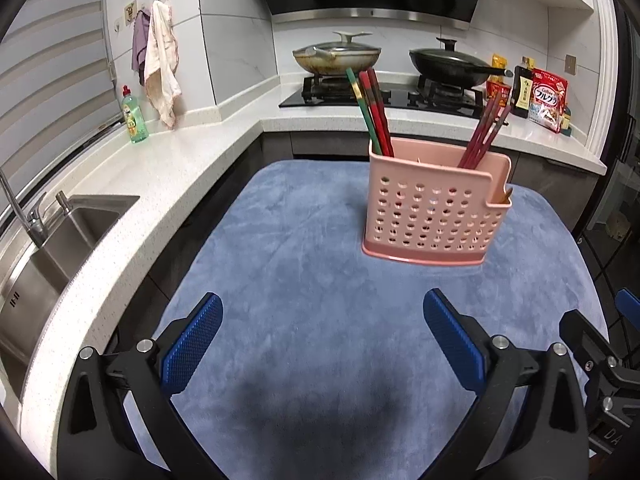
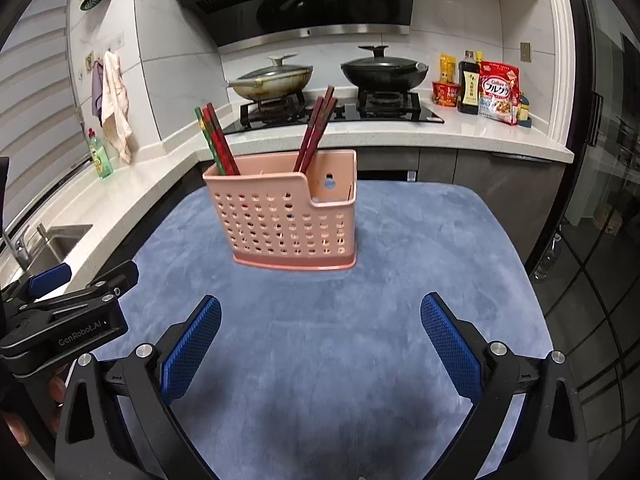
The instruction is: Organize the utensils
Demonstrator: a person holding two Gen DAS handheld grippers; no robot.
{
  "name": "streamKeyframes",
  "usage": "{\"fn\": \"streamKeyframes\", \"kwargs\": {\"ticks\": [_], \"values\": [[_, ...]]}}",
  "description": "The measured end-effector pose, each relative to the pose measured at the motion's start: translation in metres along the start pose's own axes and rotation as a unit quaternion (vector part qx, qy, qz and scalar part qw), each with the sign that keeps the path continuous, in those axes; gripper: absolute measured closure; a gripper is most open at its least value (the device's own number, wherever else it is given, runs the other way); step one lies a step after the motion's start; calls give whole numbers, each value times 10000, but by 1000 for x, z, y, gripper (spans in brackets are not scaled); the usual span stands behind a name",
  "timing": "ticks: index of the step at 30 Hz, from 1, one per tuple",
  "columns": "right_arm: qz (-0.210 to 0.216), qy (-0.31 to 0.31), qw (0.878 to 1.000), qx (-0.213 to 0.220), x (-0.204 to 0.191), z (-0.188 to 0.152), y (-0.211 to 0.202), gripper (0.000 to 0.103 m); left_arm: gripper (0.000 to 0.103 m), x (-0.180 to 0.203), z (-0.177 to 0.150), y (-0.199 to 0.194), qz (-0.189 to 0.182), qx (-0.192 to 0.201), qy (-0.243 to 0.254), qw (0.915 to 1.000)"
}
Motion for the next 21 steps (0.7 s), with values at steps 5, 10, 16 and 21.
{"fn": "streamKeyframes", "kwargs": {"ticks": [5, 10, 16, 21], "values": [[-37, -117, 9998, -129, -4, -11, 6, 7, 7, 3, -11, 5, -11, -117, -16, 9999], [-88, -129, 9997, -165, -4, -17, 9, 7, 7, 6, -16, 7, -19, -162, 33, 9999], [-149, -88, 9996, -210, 1, -20, 12, 7, 7, 10, -14, 6, 25, -108, 107, 9999], [-182, -52, 9996, -203, 3, -19, 13, 7, 7, 11, -12, 6, 11, -69, 112, 9999]]}}
Point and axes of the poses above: each gripper's, at about its wrist camera, not at the fingertips, and y roughly the way its jaws point, x to its right, z to its top, the point moved 10 cm from there along y, roughly the way its jaws point, and after that the axes turned 9 degrees about x, right-handed, at the moved point
